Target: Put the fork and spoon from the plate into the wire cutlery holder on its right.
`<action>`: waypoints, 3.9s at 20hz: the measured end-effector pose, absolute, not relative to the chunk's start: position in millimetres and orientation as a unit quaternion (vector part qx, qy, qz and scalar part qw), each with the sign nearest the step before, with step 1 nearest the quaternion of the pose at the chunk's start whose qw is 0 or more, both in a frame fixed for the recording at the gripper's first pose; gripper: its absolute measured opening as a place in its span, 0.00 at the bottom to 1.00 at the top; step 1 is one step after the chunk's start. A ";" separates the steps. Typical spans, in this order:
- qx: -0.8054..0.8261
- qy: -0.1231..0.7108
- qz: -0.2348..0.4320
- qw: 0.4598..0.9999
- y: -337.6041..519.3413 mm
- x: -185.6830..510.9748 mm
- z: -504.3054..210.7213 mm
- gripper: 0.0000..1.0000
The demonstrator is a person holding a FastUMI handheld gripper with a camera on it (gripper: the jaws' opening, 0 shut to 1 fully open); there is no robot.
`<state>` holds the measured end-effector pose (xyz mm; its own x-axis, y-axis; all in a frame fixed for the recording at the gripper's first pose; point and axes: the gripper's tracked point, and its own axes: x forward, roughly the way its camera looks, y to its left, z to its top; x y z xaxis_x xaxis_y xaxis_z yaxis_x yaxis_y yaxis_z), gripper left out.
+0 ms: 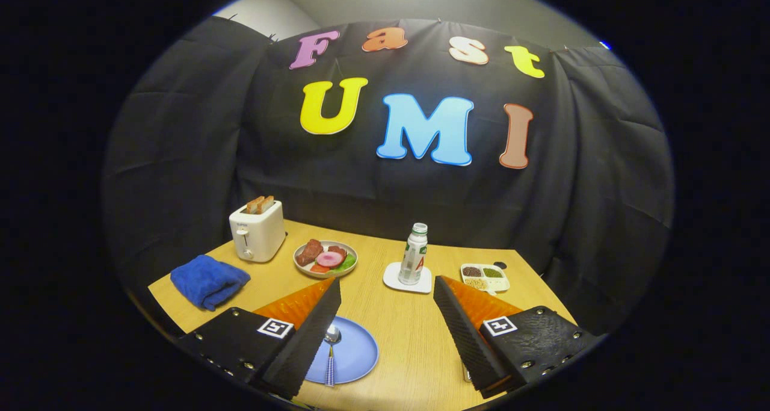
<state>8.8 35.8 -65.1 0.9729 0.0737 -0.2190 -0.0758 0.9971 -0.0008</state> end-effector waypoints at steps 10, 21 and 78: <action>-0.018 0.288 0.107 0.951 84.2 2.2 -162.4 0.99; -0.045 0.418 0.149 0.895 107.3 -7.9 -238.2 0.62; -0.089 0.590 0.022 0.802 -168.6 -123.2 -183.2 0.08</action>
<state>-123.2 -168.6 -183.2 0.3030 -0.0687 -0.9505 -0.1402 0.9833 -0.1158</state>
